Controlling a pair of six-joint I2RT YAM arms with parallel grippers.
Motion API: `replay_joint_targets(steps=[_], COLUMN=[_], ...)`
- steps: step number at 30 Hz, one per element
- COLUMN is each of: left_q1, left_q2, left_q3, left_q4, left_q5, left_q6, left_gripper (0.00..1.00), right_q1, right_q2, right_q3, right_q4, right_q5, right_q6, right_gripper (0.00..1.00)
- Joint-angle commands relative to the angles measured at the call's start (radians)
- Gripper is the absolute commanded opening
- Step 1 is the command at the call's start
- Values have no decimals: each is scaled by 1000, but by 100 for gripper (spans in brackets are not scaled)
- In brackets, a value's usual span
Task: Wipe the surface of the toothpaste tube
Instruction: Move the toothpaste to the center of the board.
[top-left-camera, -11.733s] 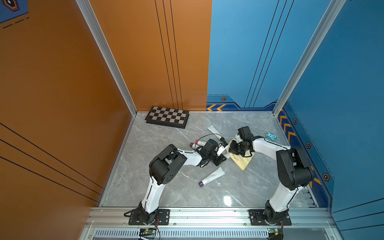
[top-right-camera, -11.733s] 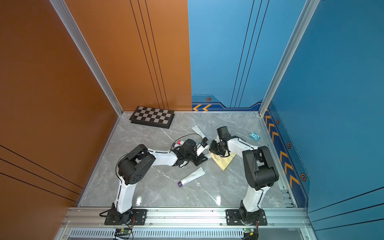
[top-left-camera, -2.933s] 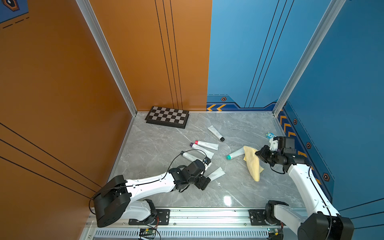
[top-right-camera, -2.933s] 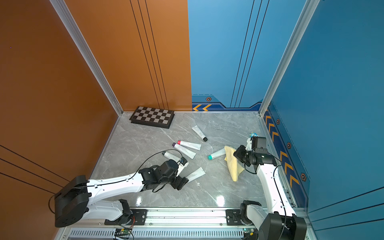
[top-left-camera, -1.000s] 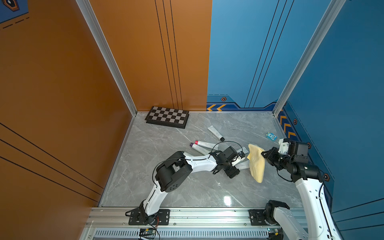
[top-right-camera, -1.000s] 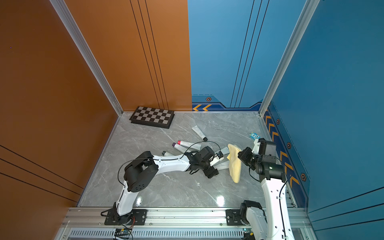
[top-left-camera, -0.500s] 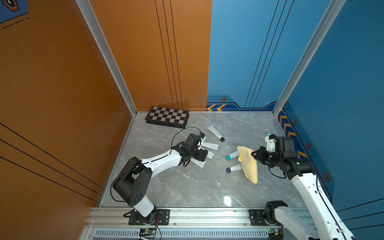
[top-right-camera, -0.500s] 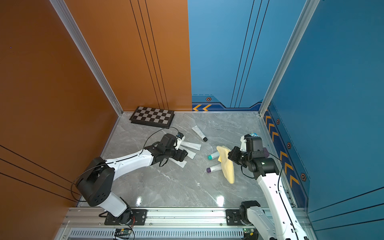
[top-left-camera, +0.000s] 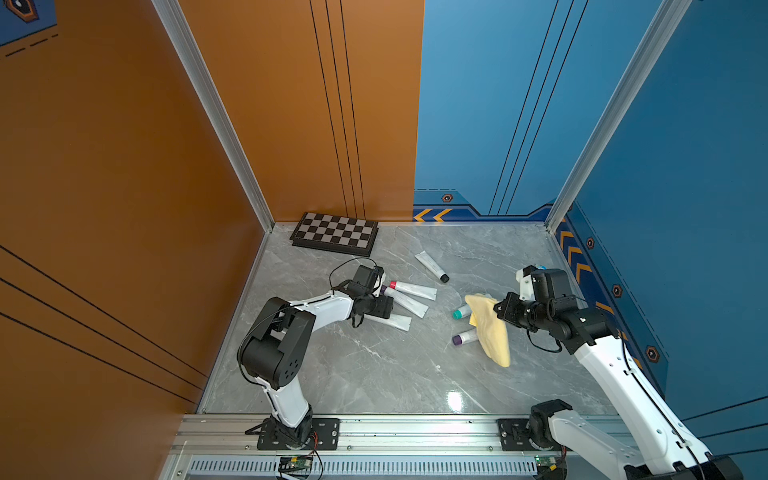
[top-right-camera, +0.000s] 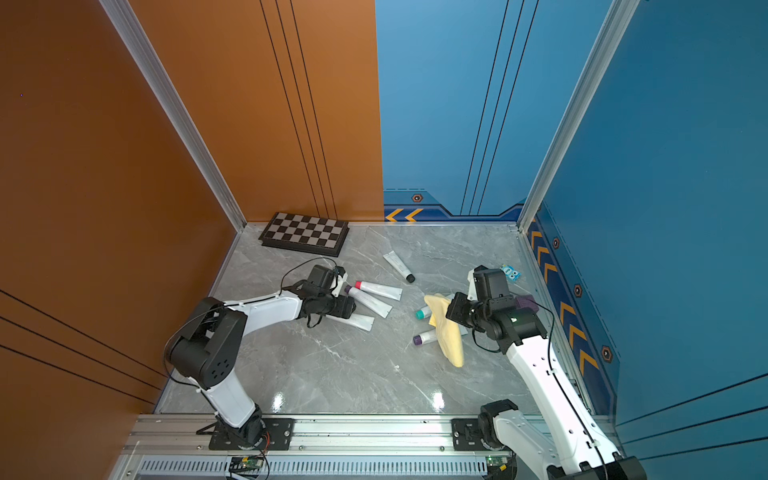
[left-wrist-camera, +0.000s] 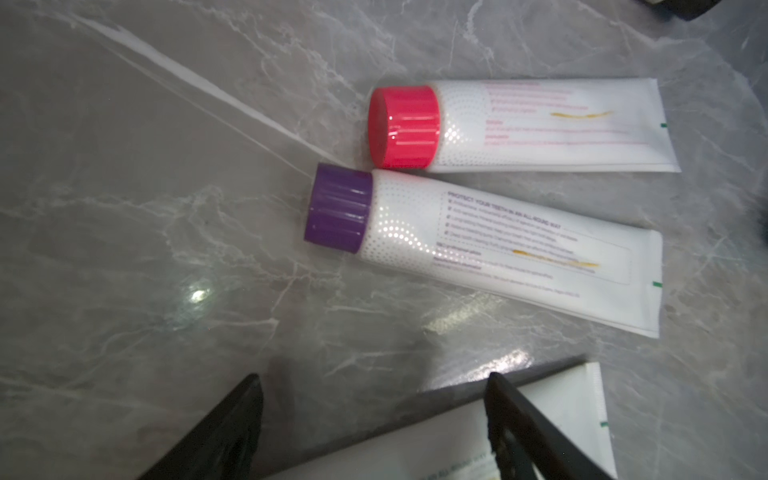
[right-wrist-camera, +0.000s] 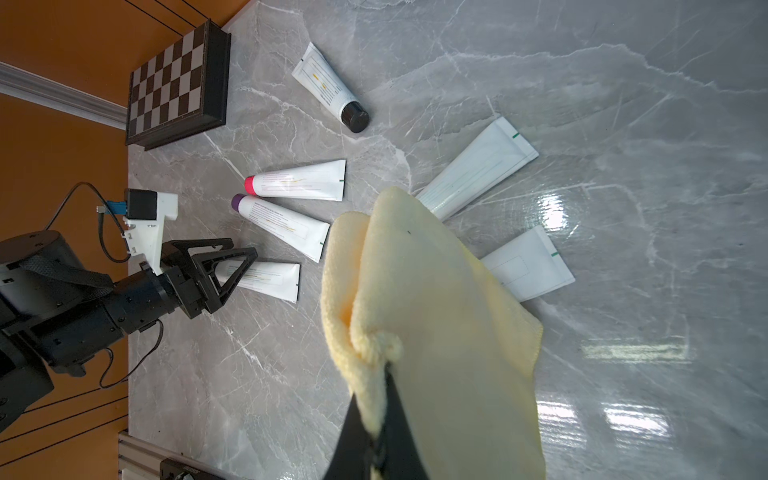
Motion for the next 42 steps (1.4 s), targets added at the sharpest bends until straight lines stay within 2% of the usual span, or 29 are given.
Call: replay_joint_targets(steps=[1,10,17,27,33,38,42], left_q1=[3,-30,-79,-218,-254,-261,-277], left_q2=[-27,-167,-294,-236,-247,-244,-218], left_q3=[-28,-167,-274,-315,-393,-421,-404], left_q4=[-19,-18,-18,31,122,178,186], left_q5=[58,95,44,-87,-149,-169,-140], left_q6=[-22,-61,-48,-75,-104,-93,-61], left_gripper=[85,85,85,79,70,51,39], right_q1=[8,12,14,27,46,57,65], right_q2=[2,18,36,52,68,71,73], right_q3=[25,15,0,3,16,18,18], right_q4=[15,43,65,76,76,74,74], right_q5=[34,22,10,10,21,33,45], right_q6=[-7,-8,-7,-1,0,3,9], right_gripper=[0,0,0,0,0,0,0])
